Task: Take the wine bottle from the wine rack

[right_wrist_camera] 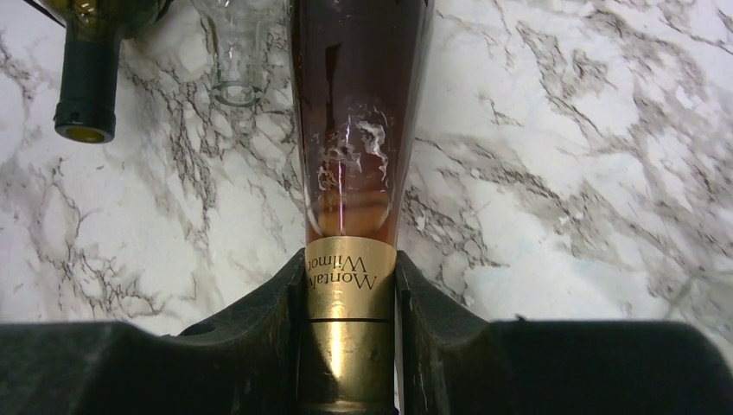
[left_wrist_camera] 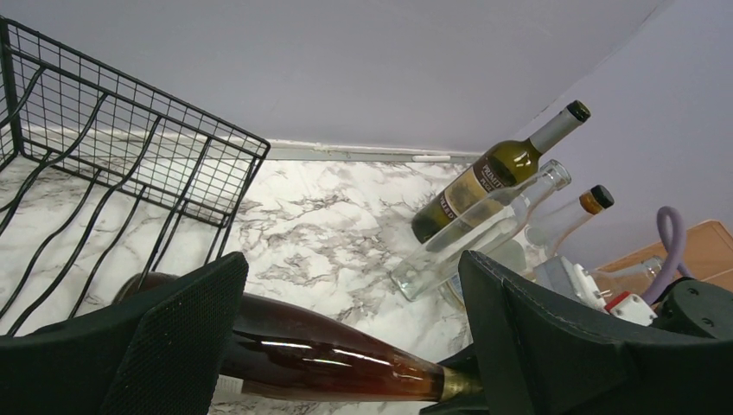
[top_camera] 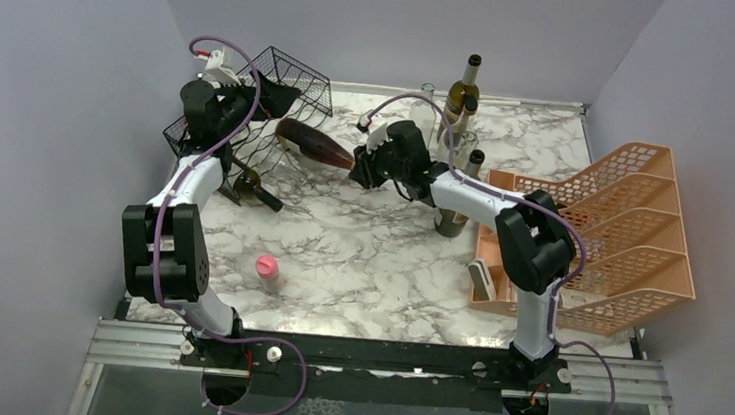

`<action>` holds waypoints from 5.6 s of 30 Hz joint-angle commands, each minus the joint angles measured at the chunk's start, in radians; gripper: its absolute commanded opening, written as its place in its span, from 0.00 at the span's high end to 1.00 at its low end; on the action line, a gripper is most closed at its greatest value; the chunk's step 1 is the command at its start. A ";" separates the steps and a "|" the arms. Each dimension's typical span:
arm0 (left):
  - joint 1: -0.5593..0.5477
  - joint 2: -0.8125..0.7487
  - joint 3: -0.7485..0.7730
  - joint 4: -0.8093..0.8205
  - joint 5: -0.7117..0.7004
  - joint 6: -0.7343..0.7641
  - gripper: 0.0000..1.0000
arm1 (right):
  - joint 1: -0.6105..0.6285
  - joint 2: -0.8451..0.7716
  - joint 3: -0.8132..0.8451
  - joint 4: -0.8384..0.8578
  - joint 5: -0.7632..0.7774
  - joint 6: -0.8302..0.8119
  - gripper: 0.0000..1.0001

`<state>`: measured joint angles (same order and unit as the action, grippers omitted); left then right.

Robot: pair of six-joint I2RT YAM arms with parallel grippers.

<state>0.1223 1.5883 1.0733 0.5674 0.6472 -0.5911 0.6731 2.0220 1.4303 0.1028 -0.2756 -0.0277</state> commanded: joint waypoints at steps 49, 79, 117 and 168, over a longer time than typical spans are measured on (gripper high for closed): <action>-0.714 -0.173 -0.290 0.092 0.249 0.963 0.10 | 0.003 -0.656 0.061 -0.897 0.075 0.133 0.99; -0.769 -0.045 -0.205 0.046 0.084 0.918 0.88 | 0.003 -0.746 -0.061 -0.694 0.226 0.320 0.36; -0.756 -0.096 -0.141 0.041 0.130 0.733 0.26 | 0.003 -0.808 -0.386 -0.210 0.238 0.432 0.97; -0.302 -0.239 -0.187 0.199 -0.254 0.225 0.03 | -0.119 -0.173 0.608 -0.654 0.524 0.182 0.99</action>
<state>-0.2005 1.3422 0.8471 0.7383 0.3382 -0.2947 0.5606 1.8568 1.9388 -0.6533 0.1795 0.1879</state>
